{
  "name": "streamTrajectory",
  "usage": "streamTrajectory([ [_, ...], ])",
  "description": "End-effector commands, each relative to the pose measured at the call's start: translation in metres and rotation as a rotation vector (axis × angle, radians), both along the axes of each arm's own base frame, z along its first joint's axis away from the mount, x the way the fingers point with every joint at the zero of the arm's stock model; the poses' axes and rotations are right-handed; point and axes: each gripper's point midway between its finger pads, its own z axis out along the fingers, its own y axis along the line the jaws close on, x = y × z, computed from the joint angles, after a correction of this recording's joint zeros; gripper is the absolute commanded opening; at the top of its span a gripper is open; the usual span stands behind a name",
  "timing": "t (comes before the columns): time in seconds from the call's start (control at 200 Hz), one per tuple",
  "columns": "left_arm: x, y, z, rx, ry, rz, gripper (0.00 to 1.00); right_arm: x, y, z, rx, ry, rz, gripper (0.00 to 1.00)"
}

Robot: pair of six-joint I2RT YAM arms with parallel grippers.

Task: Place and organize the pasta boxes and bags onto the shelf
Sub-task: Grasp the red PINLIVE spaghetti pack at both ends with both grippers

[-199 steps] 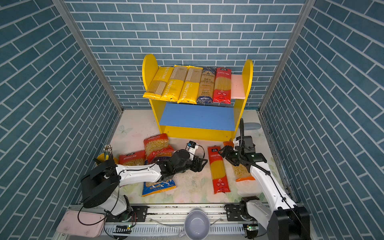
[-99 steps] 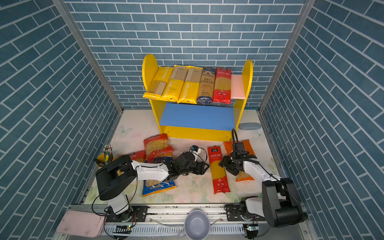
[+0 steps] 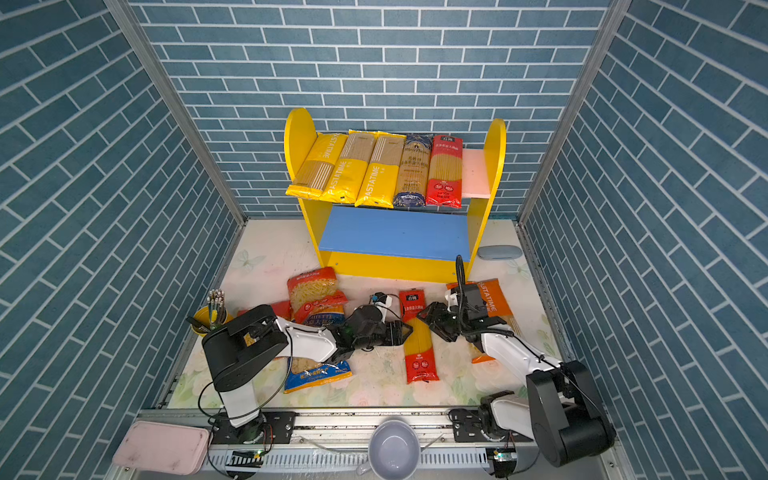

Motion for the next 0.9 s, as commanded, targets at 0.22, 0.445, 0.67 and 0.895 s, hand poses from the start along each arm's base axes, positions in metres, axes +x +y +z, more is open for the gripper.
streamTrajectory([
  [0.22, 0.001, 0.002, -0.011, -0.014, 0.027, 0.012, 0.67, -0.025, -0.012, -0.042, -0.173, 0.121, 0.116, 0.68],
  [0.445, 0.002, 0.0, -0.015, -0.039, 0.046, 0.01, 0.58, -0.008, 0.033, -0.03, 0.061, 0.035, 0.154, 0.56],
  [0.67, 0.003, 0.002, -0.009, -0.065, 0.028, 0.016, 0.52, 0.009, 0.055, 0.021, 0.287, -0.101, 0.132, 0.4],
  [0.895, 0.004, 0.008, -0.005, -0.078, 0.02, 0.023, 0.52, 0.005, 0.045, -0.005, 0.211, -0.056, 0.096, 0.22],
])
